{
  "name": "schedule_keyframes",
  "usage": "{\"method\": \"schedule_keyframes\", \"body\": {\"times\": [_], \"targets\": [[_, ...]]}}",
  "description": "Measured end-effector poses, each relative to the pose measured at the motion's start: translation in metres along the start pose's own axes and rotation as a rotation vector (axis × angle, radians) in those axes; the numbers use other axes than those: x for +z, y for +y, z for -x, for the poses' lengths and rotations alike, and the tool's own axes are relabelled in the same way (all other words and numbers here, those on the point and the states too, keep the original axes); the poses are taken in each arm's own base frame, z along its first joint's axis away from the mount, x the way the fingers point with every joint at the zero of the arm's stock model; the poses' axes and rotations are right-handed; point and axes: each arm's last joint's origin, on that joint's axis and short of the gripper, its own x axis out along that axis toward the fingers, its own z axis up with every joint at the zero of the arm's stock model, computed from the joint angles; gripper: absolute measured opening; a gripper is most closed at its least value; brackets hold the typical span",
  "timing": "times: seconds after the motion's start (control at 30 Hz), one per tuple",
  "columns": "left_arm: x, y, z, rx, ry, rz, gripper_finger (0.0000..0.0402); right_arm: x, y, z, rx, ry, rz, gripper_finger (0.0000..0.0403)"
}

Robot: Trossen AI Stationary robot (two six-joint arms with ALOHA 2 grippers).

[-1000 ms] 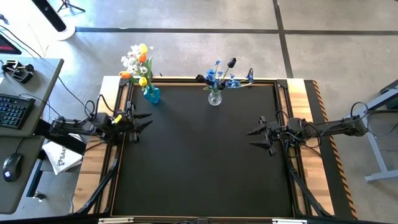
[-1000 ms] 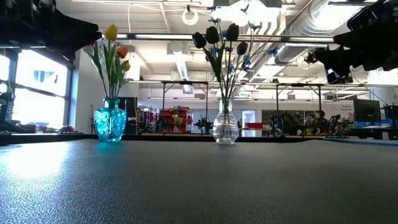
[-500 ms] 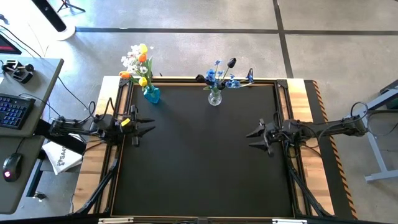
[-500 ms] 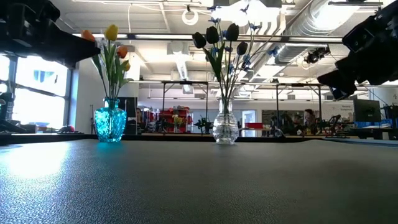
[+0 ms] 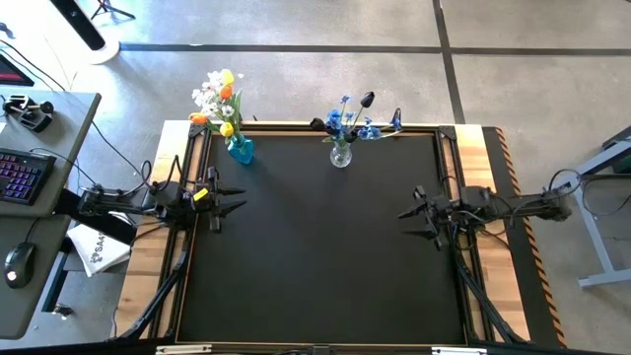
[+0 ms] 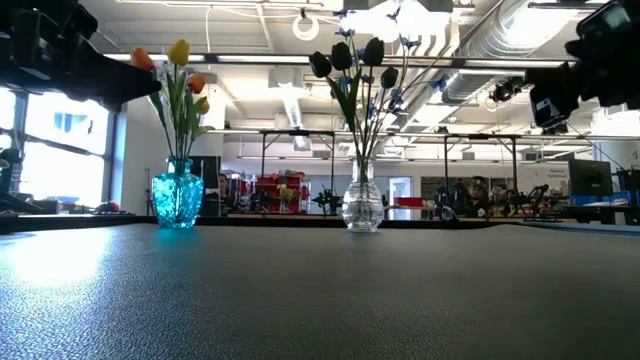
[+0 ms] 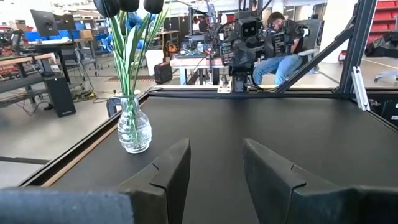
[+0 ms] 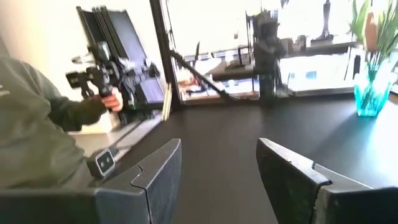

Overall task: Sort flowers into vase by color
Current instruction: Return to Home Position

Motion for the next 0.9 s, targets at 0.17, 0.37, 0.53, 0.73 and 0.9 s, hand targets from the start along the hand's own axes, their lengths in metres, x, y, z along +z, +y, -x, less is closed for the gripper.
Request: {"method": "schedule_keyframes", "body": {"times": [0.17, 0.37, 0.53, 0.73, 0.9], "targets": [[-0.0001, 0.0, -0.0002, 0.001, 0.002, 0.0, 0.0135, 0.0016, 0.0007, 0.0017, 0.009, -0.014, 0.016, 0.0204], [-0.0003, -0.0001, -0.0004, -0.001, 0.006, -0.002, 0.0135, -0.0014, -0.0018, 0.0008, -0.058, -0.005, 0.04, 0.0204], [-0.0002, -0.0001, -0.0004, -0.001, 0.005, -0.002, 0.0135, -0.0022, -0.0037, 0.0008, -0.118, -0.002, 0.035, 0.0204], [-0.0001, -0.0001, -0.0004, -0.001, 0.005, 0.024, 0.0135, -0.0022, -0.0037, 0.0008, -0.118, -0.006, -0.022, 0.0204], [-0.0001, -0.0001, -0.0004, -0.001, 0.005, 0.024, 0.0135, -0.0022, -0.0037, 0.0008, -0.118, -0.006, -0.028, 0.0204]]}}
